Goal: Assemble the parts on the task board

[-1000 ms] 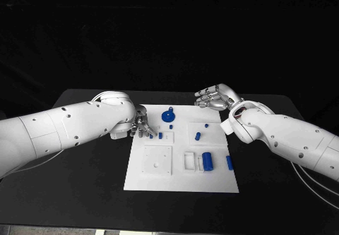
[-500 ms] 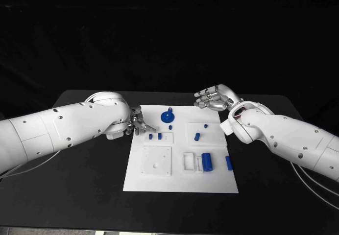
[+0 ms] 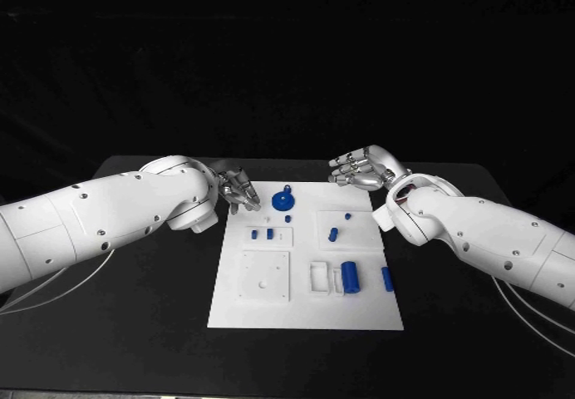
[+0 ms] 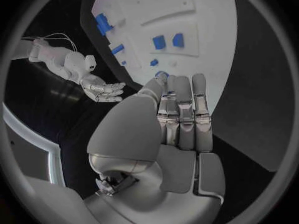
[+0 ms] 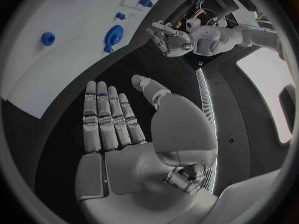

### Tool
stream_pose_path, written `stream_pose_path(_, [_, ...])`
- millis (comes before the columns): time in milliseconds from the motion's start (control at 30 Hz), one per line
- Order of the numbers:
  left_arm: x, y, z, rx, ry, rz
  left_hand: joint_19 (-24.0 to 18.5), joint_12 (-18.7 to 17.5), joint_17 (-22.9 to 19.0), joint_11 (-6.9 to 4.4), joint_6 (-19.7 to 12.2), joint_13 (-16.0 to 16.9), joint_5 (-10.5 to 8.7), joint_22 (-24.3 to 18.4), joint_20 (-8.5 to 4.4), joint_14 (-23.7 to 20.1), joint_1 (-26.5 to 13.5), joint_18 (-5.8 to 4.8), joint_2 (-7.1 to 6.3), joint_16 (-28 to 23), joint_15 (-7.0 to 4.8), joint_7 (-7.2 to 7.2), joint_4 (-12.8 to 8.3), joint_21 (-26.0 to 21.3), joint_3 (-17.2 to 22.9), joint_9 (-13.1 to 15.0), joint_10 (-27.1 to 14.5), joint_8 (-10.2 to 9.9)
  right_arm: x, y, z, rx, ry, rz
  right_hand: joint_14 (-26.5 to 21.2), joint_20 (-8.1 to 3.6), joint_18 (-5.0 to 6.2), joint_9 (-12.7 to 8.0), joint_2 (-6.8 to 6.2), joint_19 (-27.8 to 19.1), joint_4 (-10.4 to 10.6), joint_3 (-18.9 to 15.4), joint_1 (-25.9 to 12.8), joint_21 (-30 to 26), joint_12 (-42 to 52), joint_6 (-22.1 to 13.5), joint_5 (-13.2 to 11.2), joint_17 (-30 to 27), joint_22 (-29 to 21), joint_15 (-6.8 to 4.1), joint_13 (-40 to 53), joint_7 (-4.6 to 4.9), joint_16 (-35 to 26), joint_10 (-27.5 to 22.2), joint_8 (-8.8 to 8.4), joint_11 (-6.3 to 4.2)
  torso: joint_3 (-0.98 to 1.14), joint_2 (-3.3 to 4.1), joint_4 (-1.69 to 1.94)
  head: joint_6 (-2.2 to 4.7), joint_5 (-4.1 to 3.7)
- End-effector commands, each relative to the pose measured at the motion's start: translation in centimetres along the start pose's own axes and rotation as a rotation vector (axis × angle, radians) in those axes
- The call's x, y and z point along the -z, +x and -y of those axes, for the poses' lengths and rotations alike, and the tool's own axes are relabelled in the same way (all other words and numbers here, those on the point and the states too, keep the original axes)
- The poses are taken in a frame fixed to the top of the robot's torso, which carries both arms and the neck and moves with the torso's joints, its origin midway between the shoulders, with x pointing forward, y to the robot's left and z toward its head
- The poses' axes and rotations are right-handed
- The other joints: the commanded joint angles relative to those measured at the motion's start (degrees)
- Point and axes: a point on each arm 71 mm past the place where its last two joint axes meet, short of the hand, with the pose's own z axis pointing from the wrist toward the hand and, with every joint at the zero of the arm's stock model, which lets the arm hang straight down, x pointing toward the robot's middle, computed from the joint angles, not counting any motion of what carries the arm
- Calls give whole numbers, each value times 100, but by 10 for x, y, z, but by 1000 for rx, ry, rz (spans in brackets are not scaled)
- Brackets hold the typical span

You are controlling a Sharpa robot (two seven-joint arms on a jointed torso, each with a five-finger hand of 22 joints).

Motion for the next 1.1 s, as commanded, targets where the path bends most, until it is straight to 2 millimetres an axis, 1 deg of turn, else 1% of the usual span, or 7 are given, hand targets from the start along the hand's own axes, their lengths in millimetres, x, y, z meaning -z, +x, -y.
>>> stream_pose_path(33, [2,-7,21,-23,231,160,-179,-120,-223,93,-11,-98,-41,116,66,-48,107,119,18,-490,62,58,-218,-54,68,-177,-92,-18,0,1,-1,-3,-13,-5,-13,-9,44,-5,-2,-22,-7,39,13,29,-21,39,7,-8,-6,-17,-5,-7,-15,-7,-20,-4,-4,-1,-9,48,2])
stream_pose_path(167, [1,-2,32,-104,322,188,-203,-139,-265,199,-50,-112,-173,281,117,121,14,191,33,-676,97,39,-361,-33,73,-354,-408,-23,-1,1,-1,-5,-14,-6,-8,-11,44,-5,-2,-22,-16,65,8,28,-21,51,11,-9,-7,-20,-5,-10,-17,-3,-20,-7,-5,6,-16,80,12])
stream_pose_path(200, [0,2,36,-139,354,194,-153,-138,-204,213,-39,-110,-187,367,139,220,-60,236,49,-641,99,43,-433,-11,94,-429,-459,-19,-1,2,-1,-6,-14,-7,-10,-10,44,-5,-2,-20,-17,71,3,28,-21,47,12,-9,-6,-19,-5,-9,-18,-5,-20,-6,-4,9,-17,113,10])
stream_pose_path(500, [-8,18,45,-276,433,191,32,-146,319,273,-104,-119,-204,414,157,272,-341,338,71,164,105,34,-779,278,310,-476,-762,-15,-2,3,-2,-9,-17,-9,-10,-10,44,-5,-2,-20,-17,71,3,28,-21,47,12,-9,-6,-19,-5,-9,-18,-5,-20,-6,4,23,-18,109,-8])
stream_pose_path(733, [-15,31,47,-347,438,142,71,-144,366,337,-232,-121,-251,372,202,269,-574,338,-12,354,139,25,-750,268,204,-484,-1023,-24,-1,4,-4,-10,-20,-12,-14,-9,42,-5,-2,-25,-22,77,-5,27,-21,43,19,-8,-7,-19,-5,-8,-17,-8,-20,-4,8,35,-26,120,-32])
stream_pose_path(1000, [-22,46,47,-402,439,109,290,-144,438,332,-331,-121,-231,403,186,338,-557,356,10,770,124,33,-752,277,58,-487,-1023,-24,0,5,-6,-12,-25,-14,-16,-8,42,-6,-4,-28,-21,71,-10,26,-21,34,21,-8,-7,-16,-5,-6,-16,-10,-20,-3,15,80,-50,144,-41])
stream_pose_path(1100, [-24,50,46,-419,434,98,287,-144,429,351,-344,-121,-242,400,193,321,-575,361,-1,821,130,27,-758,292,23,-489,-1117,-25,0,5,-6,-12,-26,-14,-16,-8,42,-6,-4,-28,-21,71,-10,26,-21,34,21,-8,-7,-16,-5,-6,-16,-10,-20,-3,17,86,-57,112,-42])
